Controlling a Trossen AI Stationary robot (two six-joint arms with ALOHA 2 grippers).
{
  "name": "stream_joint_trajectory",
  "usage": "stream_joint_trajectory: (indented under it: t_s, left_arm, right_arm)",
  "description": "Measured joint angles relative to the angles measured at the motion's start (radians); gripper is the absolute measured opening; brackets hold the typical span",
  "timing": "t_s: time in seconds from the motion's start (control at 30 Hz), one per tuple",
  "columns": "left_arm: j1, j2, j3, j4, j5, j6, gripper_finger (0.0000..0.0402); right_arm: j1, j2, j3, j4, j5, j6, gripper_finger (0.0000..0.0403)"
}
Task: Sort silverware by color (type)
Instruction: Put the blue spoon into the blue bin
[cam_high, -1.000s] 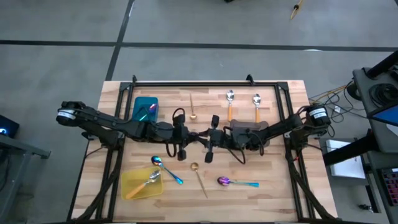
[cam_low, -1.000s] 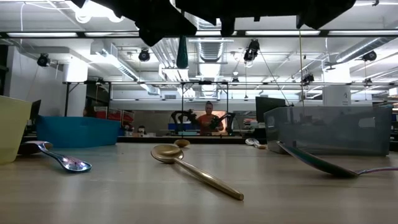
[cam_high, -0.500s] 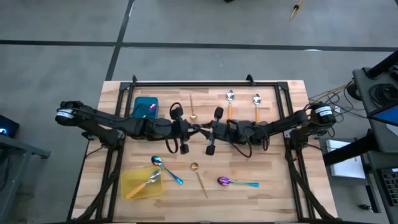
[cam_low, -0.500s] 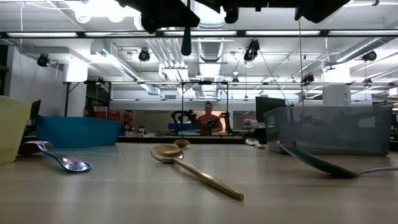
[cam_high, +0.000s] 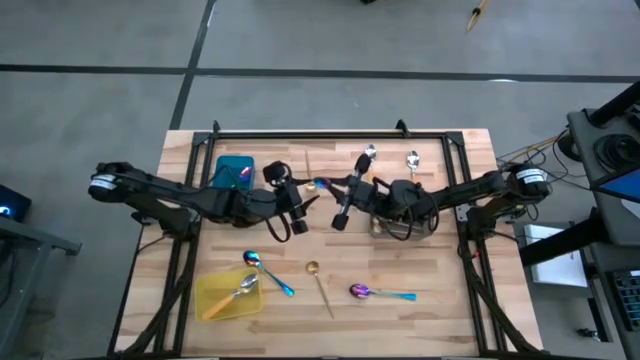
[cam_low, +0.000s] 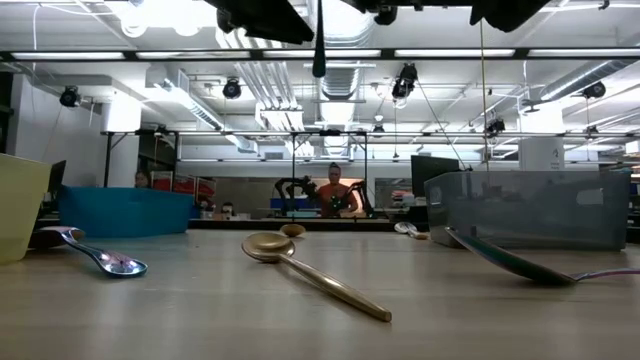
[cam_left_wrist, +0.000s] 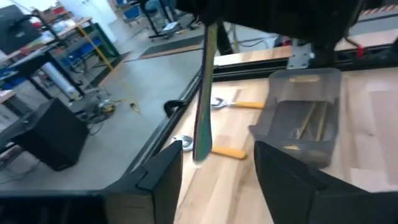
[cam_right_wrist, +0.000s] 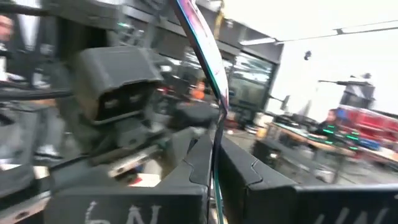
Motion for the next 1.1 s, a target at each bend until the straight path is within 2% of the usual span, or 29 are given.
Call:
stream_joint_trajectory:
  t_s: [0.13,0.2,0.5,0.73,1.1]
  left_arm:
    - [0.001,-0.014,0.001,-0.031,-0.016,0.0,0.0195]
    - [0.001,-0.025,0.0,-0.037,-0.016,-0.001,0.0198]
    - [0.001,-0.084,0.0,-0.033,-0.008,0.014,0.0199]
    - [0.001,-0.088,0.0,-0.007,0.011,0.011,0.0199]
    - [0.028,-0.087,-0.002,0.069,0.008,-0.012,0.0199]
  right_arm:
    - [-0.004,-0.002,-0.005,-0.009,0.119,-0.054,0.0008]
    - [-0.01,-0.002,-0.014,-0.011,0.146,-0.061,0.0008]
    - [-0.077,0.0,-0.069,0.012,0.138,0.093,0.0008]
    - [-0.126,0.04,-0.079,0.077,0.041,0.26,0.0008]
    - [-0.129,0.13,-0.064,0.161,0.038,0.261,0.0008]
